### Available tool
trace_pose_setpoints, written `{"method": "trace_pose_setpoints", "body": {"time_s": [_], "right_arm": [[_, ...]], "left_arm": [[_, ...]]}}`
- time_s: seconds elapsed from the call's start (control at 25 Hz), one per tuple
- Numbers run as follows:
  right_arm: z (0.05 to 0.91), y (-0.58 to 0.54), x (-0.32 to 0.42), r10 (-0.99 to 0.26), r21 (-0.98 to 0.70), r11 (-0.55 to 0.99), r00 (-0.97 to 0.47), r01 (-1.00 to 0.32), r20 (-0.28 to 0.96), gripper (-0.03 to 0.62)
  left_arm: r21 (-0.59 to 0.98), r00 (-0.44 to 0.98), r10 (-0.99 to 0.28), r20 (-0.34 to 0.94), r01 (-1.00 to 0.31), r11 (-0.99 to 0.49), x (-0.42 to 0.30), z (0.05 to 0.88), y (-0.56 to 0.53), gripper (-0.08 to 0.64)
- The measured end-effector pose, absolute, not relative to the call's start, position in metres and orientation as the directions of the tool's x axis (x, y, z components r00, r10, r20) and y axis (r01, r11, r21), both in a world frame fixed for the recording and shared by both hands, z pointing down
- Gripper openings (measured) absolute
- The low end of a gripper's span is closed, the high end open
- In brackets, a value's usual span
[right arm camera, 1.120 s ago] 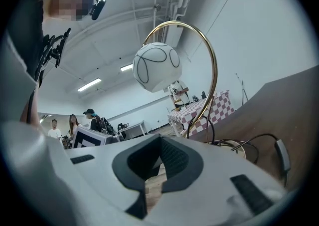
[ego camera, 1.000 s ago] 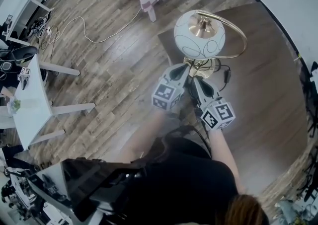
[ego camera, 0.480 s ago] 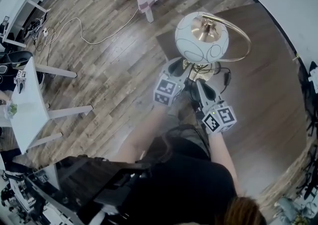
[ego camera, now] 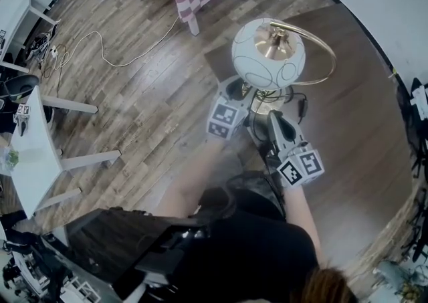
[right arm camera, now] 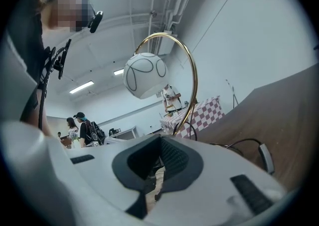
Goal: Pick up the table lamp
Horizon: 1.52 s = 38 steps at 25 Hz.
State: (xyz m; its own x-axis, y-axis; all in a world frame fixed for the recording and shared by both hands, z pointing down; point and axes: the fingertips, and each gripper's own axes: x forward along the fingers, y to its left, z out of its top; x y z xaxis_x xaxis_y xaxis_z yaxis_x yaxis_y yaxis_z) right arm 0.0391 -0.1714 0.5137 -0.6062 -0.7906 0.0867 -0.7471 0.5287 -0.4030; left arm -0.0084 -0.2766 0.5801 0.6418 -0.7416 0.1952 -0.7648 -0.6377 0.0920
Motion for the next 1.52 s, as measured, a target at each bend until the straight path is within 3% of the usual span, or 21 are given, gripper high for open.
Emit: {"method": "trace_pose_setpoints", "body": {"time_s": [0.52, 0.76, 1.12, 1.2, 1.52], "right_arm": [[0.435, -0.152, 0.081, -0.806, -0.203, 0.579, -0.592, -0.789, 0.001, 0.005], [0.382, -0.158, 0.098, -0.793, -0.094, 0.608, -0.609, -0.788, -0.023, 0.006], [0.333, -0.187, 0.119, -0.771, -0.033, 0.637, -0.635, -0.771, -0.051, 0.034], [0.317, -0.192, 0.119, -0.751, 0.007, 0.658, -0.656, -0.753, -0.078, 0.071], [0.28, -0.222, 0.104, -0.643, 0.158, 0.744, -0.76, -0.65, -0.098, 0.104]], "left_arm": [[0.016, 0.69, -0.706, 0.162, -0.717, -0.697, 0.005, 0.583, -0.287, 0.093], [0.026, 0.682, -0.716, 0.15, -0.726, -0.687, 0.007, 0.578, -0.287, -0.002], [0.072, 0.64, -0.753, 0.155, -0.767, -0.637, 0.004, 0.579, -0.29, -0.002], [0.076, 0.63, -0.762, 0.147, -0.776, -0.627, 0.004, 0.578, -0.29, -0.002], [0.083, 0.589, -0.798, 0.13, -0.808, -0.583, 0.004, 0.574, -0.294, -0.003]]}}
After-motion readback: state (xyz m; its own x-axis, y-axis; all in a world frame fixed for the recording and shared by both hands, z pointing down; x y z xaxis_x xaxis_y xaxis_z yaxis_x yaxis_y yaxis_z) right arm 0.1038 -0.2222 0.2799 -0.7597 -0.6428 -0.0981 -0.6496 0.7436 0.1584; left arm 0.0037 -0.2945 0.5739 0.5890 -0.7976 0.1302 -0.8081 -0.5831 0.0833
